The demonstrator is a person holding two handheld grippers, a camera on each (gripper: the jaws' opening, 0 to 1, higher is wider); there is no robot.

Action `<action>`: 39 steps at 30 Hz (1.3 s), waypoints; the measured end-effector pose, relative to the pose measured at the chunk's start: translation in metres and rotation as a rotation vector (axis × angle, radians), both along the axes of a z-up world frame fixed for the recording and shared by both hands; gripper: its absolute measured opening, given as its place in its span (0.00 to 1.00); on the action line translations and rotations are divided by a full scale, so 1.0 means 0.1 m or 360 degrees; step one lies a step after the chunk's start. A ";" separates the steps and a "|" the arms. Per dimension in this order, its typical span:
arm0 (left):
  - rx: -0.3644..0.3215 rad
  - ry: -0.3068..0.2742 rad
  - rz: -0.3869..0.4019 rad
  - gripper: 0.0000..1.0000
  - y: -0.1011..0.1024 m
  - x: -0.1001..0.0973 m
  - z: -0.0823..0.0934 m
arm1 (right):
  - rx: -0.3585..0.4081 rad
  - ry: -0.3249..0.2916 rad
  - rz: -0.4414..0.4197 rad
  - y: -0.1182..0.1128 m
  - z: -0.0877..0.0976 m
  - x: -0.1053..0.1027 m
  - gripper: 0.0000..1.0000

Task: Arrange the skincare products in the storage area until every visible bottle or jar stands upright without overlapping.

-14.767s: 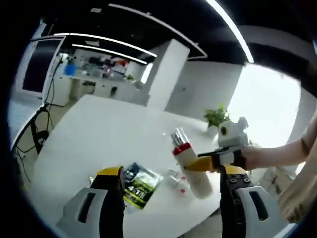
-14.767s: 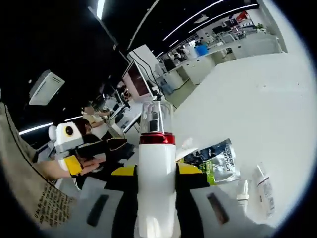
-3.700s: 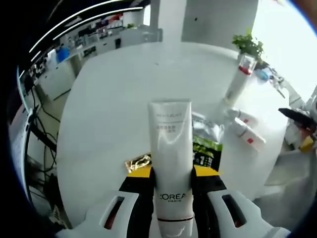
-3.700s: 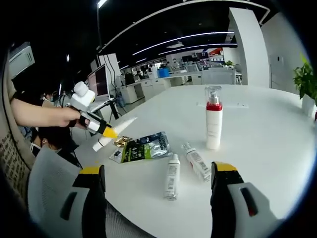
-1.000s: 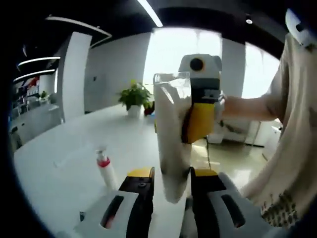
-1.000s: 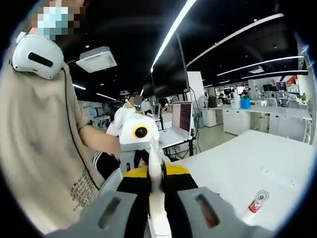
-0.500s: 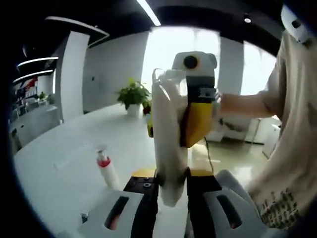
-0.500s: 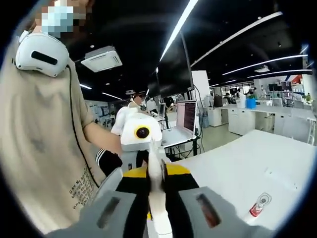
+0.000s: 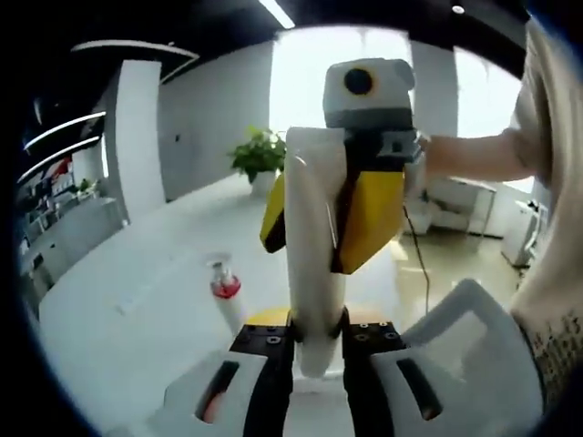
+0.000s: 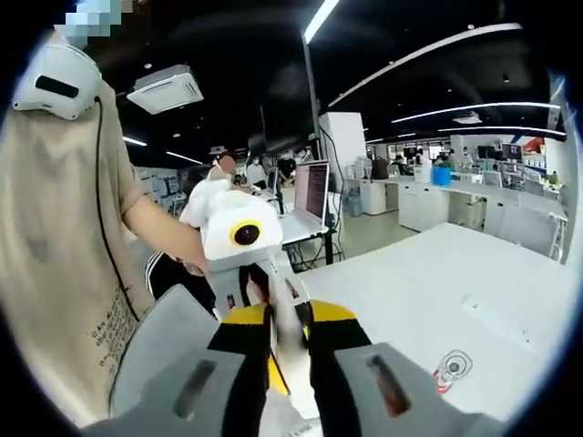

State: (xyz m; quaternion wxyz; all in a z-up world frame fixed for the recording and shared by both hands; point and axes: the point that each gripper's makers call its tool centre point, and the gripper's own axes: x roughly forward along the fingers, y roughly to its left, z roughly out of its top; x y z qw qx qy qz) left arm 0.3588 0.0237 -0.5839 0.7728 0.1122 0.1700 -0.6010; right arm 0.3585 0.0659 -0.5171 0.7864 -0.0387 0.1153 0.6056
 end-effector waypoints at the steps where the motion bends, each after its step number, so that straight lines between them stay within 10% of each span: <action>1: 0.0000 0.0000 0.0002 0.15 0.00 0.04 -0.01 | -0.0017 -0.0009 -0.0017 0.00 -0.02 0.06 0.16; 22: -0.0002 -0.0015 -0.0023 0.12 -0.09 0.61 -0.29 | -0.0046 -0.0059 -0.0346 -0.18 -0.28 0.69 0.34; 39: -0.0032 0.0003 -0.0045 0.13 -0.12 1.03 -0.59 | -0.0012 0.0043 -0.0790 -0.91 -0.60 0.72 0.53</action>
